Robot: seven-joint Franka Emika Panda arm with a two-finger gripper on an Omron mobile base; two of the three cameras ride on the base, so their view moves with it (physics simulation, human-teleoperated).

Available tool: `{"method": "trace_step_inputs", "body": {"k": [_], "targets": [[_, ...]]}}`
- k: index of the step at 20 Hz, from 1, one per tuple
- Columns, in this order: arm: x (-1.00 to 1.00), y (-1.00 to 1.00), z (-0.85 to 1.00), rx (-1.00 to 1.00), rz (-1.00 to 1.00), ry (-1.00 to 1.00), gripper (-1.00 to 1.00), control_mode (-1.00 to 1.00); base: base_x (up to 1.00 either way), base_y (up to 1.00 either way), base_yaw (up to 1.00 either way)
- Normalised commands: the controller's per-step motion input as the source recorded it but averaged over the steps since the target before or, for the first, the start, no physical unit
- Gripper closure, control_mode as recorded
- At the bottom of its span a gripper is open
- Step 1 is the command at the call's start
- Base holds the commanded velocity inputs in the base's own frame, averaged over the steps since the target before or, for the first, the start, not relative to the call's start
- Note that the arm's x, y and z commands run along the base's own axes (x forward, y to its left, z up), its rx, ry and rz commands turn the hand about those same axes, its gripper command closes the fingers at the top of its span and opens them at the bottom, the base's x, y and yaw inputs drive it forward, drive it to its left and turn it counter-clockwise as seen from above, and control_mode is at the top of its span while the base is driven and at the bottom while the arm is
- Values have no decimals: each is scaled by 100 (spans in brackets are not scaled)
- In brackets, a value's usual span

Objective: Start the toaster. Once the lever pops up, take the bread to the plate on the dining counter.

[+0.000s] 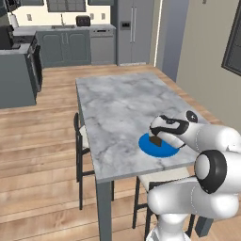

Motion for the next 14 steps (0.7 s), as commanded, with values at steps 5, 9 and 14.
{"method": "trace_step_inputs", "body": {"k": [5,9,14], "targets": [[0,0,0,0,0,0,100,-100,0,0,0],[0,0,0,0,0,0,100,-100,0,0,0],[0,0,0,0,0,0,-100,-100,0,0,0]]}}
